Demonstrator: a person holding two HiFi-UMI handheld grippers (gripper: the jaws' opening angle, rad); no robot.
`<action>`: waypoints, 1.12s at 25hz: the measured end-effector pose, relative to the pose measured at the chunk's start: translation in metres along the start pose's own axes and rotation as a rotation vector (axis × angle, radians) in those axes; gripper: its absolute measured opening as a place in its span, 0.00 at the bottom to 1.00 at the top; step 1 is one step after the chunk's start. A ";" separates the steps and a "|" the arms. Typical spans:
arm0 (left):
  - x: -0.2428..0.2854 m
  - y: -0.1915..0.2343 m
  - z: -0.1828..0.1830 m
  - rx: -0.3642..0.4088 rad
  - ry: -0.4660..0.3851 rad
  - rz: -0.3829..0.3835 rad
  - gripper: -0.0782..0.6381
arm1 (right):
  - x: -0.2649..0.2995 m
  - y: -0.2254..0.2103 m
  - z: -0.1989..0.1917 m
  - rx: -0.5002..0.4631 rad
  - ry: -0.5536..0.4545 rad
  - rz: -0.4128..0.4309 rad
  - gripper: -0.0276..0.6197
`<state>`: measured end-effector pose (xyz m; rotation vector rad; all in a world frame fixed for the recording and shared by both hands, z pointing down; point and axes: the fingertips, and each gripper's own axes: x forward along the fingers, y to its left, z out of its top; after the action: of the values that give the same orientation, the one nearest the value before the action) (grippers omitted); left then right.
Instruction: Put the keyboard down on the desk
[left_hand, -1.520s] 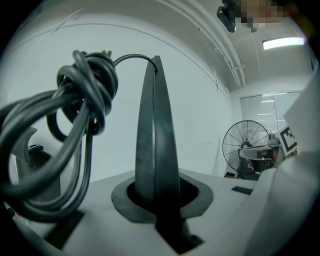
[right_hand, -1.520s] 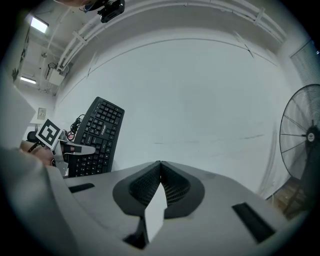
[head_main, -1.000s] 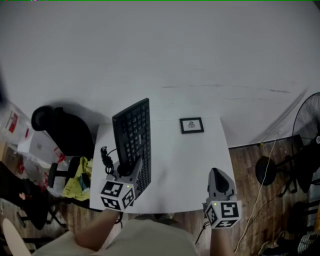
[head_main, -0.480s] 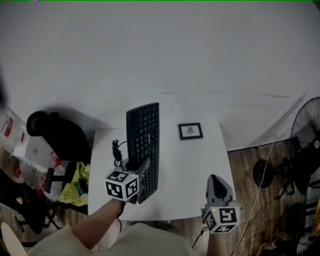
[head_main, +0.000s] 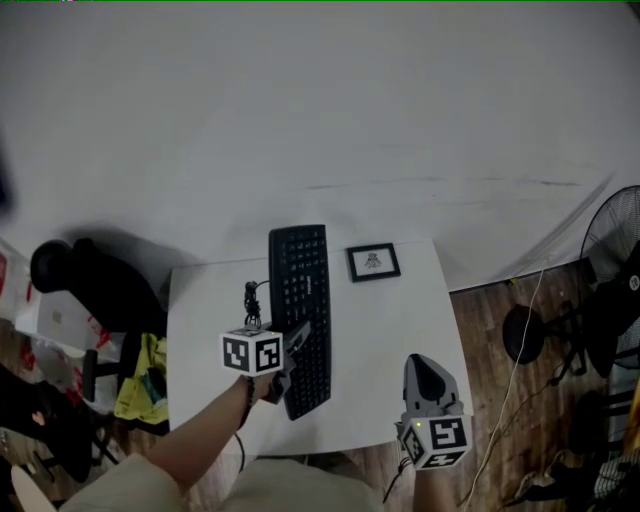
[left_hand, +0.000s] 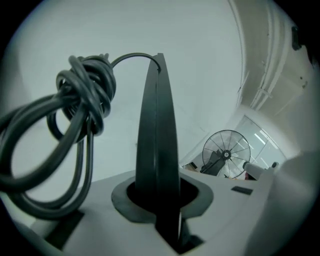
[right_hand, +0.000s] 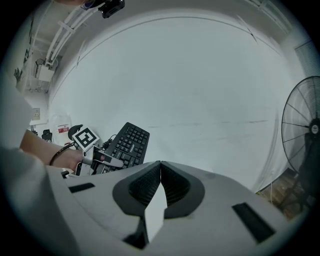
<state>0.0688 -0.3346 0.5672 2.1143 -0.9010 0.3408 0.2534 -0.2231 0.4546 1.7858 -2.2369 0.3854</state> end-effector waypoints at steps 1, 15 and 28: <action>0.008 0.003 -0.003 -0.031 0.015 -0.015 0.23 | 0.004 -0.001 -0.003 0.004 0.012 0.000 0.08; 0.108 0.039 -0.059 -0.307 0.205 -0.151 0.23 | 0.046 0.000 -0.040 0.012 0.145 0.030 0.08; 0.149 0.062 -0.073 -0.374 0.249 -0.134 0.26 | 0.061 -0.007 -0.071 0.095 0.217 0.072 0.08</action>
<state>0.1355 -0.3786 0.7254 1.7324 -0.6195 0.3289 0.2490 -0.2545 0.5428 1.6234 -2.1668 0.6761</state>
